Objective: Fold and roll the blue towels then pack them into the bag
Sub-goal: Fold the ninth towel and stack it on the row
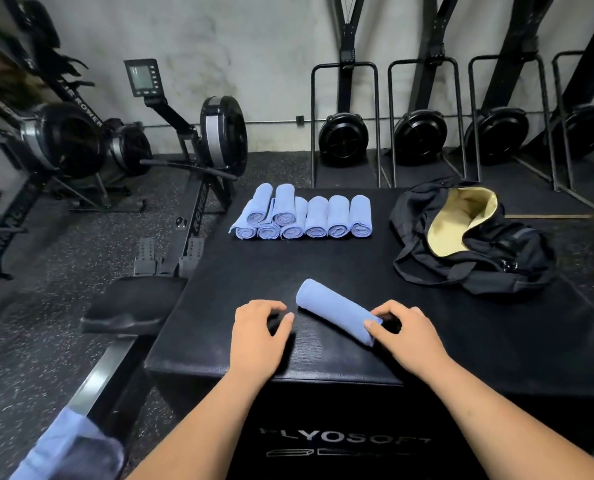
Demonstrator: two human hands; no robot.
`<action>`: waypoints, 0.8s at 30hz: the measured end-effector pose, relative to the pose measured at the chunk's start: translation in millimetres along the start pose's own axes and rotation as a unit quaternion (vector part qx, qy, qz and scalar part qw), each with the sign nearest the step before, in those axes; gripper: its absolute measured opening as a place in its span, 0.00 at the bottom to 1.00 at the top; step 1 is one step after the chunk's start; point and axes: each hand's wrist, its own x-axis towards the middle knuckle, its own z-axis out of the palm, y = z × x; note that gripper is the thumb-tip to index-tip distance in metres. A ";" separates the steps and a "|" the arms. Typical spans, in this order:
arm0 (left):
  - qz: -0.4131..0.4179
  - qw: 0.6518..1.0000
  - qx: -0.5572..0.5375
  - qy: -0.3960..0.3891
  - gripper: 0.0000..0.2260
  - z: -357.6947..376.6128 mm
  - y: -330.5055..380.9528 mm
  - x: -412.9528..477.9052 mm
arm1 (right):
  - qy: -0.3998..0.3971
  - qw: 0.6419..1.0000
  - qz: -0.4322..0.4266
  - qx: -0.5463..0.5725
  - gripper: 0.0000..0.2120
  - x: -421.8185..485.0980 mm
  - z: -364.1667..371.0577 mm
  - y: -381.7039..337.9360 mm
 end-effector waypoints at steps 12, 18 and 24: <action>-0.104 0.966 -0.102 -0.214 0.26 9.1 45.0 14.6 | -0.081 0.995 0.023 -0.052 0.24 -10.0 34.4 -47.1; -0.113 0.958 -0.086 -0.251 0.29 4.7 52.3 21.3 | -0.092 0.996 0.005 -0.019 0.22 -27.8 45.2 -51.9; -0.089 0.961 -0.126 -0.230 0.30 10.5 63.8 16.7 | -0.116 0.993 0.001 0.016 0.21 -36.9 37.2 -53.0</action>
